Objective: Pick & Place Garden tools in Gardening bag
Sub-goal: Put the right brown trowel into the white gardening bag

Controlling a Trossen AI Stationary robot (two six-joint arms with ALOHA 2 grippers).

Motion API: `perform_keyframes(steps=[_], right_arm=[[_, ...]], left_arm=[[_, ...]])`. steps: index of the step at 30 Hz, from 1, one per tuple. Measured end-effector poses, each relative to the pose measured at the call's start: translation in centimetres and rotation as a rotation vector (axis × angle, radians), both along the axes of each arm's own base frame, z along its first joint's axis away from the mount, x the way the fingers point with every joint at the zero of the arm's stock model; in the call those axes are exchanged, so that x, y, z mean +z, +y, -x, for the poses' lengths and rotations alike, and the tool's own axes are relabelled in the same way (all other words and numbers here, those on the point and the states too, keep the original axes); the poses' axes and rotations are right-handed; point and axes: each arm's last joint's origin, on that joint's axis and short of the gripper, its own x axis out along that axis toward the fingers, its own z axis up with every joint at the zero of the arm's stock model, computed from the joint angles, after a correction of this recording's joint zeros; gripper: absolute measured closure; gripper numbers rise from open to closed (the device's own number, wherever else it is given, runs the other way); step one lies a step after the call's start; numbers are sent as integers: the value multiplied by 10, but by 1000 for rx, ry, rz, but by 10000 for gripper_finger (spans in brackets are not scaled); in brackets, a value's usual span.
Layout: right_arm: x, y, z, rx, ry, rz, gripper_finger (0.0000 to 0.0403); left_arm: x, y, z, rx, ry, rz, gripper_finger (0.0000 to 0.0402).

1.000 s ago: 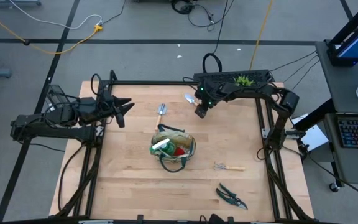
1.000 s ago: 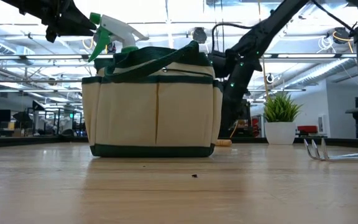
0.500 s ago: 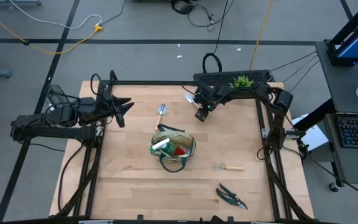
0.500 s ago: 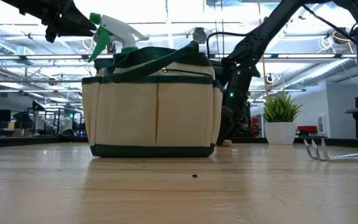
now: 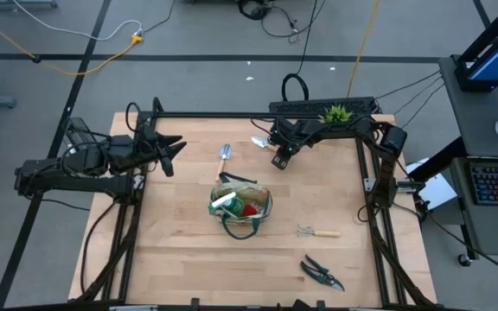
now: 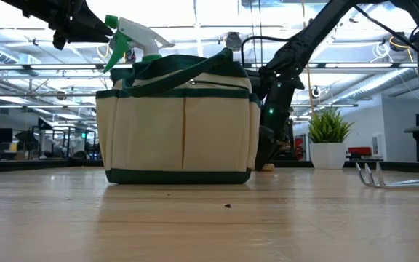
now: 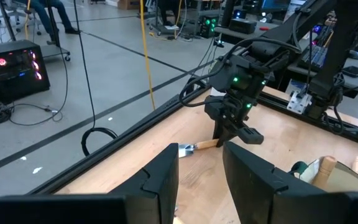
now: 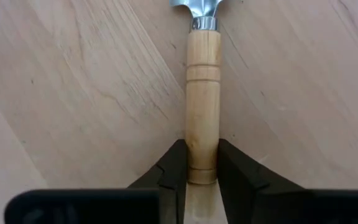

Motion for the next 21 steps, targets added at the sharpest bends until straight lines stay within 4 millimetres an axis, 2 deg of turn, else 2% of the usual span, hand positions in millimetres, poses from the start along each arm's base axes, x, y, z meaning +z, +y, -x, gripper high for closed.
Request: perform_keyframes(steps=[6, 10, 18, 21], right_arm=[[1, 0, 0, -6, -8, 6, 346], [12, 2, 1, -12, -8, 73, 346], [71, 3, 10, -30, -140, 290, 346], [100, 5, 13, -46, -243, 385, 346]], left_arm=[[0, 0, 0, -1, 1, 0, 273], [0, 0, 0, 0, 0, 1, 273], [0, 0, 0, 0, -3, 3, 273], [0, 0, 0, 1, -14, 19, 273]])
